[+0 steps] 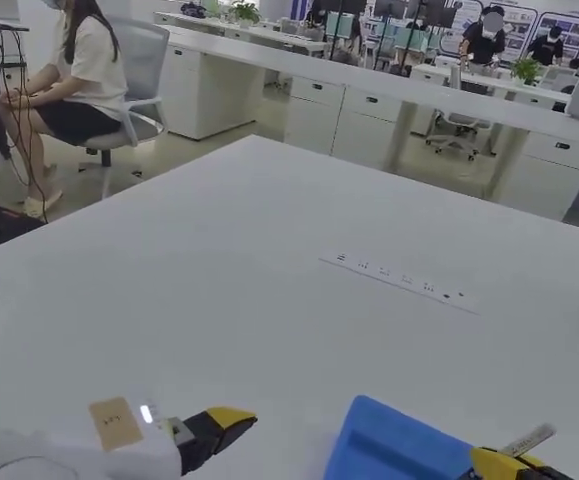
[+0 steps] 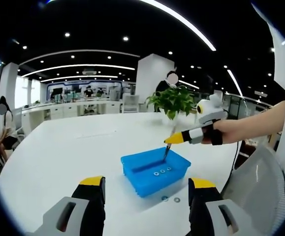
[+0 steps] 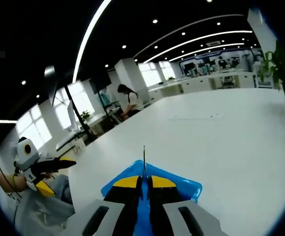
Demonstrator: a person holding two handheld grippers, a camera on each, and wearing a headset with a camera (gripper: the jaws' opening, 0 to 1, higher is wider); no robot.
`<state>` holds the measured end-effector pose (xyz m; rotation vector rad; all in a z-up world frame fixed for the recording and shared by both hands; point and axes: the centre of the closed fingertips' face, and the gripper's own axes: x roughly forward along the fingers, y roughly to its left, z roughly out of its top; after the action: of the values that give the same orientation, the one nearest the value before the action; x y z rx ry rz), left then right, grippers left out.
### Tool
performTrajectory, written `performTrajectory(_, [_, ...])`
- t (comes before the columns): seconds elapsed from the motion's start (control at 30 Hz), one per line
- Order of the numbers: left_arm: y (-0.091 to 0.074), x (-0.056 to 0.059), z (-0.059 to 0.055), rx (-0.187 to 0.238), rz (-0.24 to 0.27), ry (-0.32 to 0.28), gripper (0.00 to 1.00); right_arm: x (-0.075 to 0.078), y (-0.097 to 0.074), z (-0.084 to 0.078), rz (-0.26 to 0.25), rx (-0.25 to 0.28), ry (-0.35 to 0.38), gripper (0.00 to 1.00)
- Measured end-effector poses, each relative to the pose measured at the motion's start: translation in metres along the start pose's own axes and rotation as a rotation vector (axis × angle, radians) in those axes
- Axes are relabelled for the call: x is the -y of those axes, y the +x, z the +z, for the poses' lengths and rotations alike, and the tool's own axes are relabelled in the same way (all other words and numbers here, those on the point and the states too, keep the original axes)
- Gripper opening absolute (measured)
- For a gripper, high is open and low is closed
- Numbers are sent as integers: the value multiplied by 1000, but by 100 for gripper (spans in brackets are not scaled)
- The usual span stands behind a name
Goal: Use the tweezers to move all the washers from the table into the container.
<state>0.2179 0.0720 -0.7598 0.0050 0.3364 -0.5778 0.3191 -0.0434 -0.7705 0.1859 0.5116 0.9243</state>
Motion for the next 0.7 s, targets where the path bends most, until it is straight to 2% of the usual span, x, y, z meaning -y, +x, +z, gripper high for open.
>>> performTrajectory(0.2, [0,1,-2,-11,-4,7,68,-19,-10,10,41,48,19,4])
performTrajectory(0.33, [0,3,-1,-8,-11,5,68,-35,-14,13,87,68,26,4])
performTrajectory(0.7, [0,5,-1,-5,-22,2,68,-59,-9,-1,164,17,-17,3])
